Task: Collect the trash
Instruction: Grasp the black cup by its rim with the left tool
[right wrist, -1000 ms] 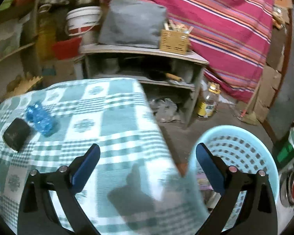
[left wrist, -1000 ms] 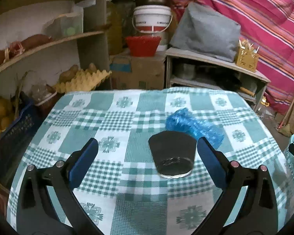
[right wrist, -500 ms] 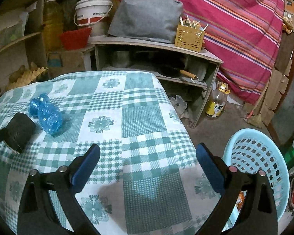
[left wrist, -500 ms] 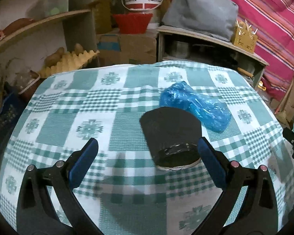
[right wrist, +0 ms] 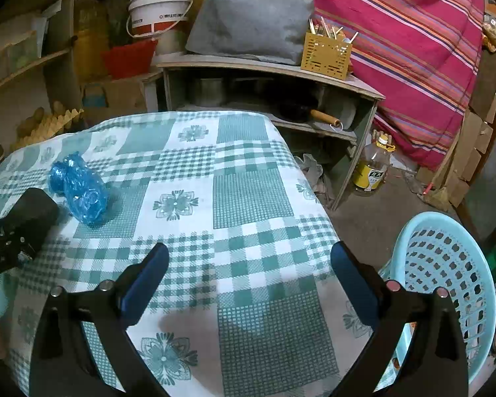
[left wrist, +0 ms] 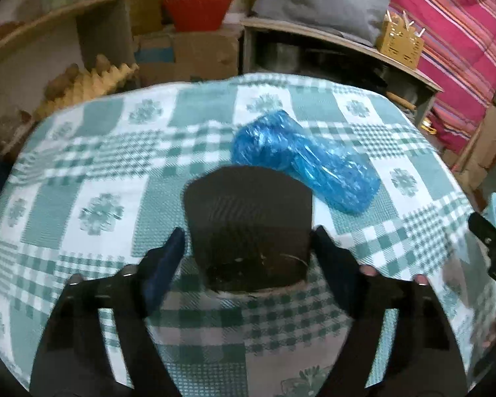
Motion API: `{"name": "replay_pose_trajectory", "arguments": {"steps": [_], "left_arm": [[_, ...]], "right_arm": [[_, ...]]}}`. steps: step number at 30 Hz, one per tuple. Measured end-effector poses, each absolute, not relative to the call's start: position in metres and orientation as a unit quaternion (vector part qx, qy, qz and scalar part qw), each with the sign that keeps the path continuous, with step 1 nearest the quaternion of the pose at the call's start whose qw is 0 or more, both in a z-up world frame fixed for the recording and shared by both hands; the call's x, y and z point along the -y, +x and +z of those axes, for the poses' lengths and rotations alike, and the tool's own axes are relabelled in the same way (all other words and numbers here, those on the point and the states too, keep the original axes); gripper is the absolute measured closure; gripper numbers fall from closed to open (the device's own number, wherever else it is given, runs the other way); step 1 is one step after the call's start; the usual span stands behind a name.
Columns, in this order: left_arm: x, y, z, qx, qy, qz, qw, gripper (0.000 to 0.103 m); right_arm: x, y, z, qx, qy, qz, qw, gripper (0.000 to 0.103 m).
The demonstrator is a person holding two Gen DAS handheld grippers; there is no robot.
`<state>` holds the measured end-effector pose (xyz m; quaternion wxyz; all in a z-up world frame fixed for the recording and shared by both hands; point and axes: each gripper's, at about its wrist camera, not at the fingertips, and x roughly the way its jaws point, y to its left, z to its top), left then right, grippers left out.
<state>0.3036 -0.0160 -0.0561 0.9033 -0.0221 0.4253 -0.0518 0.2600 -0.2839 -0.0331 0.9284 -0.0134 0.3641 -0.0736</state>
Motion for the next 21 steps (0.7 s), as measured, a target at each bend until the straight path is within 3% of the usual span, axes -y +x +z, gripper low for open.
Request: {"name": "replay_pose_trajectory", "arguments": {"steps": [9,21], "left_arm": [[-0.026,0.275,-0.019,-0.382,-0.017,-0.032,0.923,0.029],[-0.152,0.252,0.002,-0.341,-0.046,0.039,0.938,0.029]], "right_arm": [[0.254,0.262,-0.035,-0.367,-0.007,-0.041,0.929,0.007],[0.162,0.283,-0.029,-0.364,-0.028,0.014,0.931,0.007]]}}
